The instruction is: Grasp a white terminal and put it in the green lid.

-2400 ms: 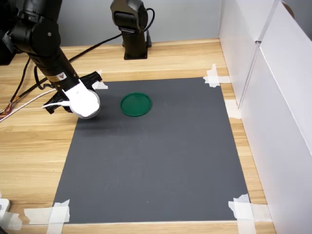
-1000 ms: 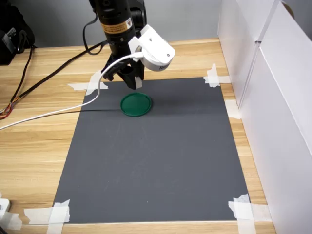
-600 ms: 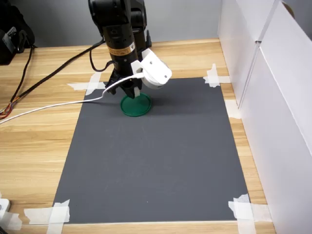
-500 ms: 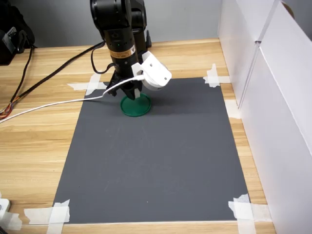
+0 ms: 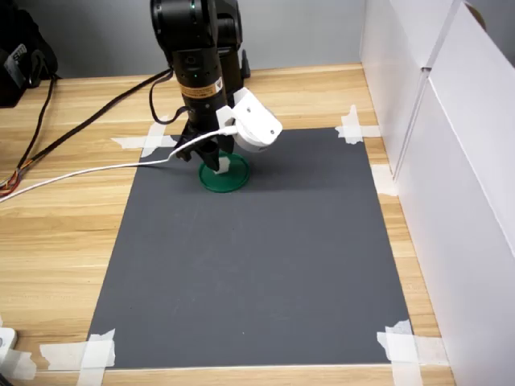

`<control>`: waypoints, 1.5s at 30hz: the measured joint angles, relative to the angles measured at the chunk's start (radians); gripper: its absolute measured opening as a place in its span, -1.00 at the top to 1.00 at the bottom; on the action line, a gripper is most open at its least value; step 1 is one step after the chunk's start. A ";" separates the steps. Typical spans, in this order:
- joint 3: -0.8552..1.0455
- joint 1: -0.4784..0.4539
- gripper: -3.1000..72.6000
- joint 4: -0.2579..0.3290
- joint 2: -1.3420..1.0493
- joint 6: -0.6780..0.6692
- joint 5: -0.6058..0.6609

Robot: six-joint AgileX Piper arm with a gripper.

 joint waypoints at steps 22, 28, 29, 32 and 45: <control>0.005 0.000 0.06 0.184 -0.327 -0.046 -0.011; 0.047 0.000 0.85 0.264 -0.494 -0.046 -0.080; 0.068 0.000 0.90 0.270 -0.521 -0.045 -0.111; 0.145 0.000 0.96 0.280 -0.608 -0.034 -0.221; 0.419 0.000 0.97 0.284 -0.947 0.201 -0.460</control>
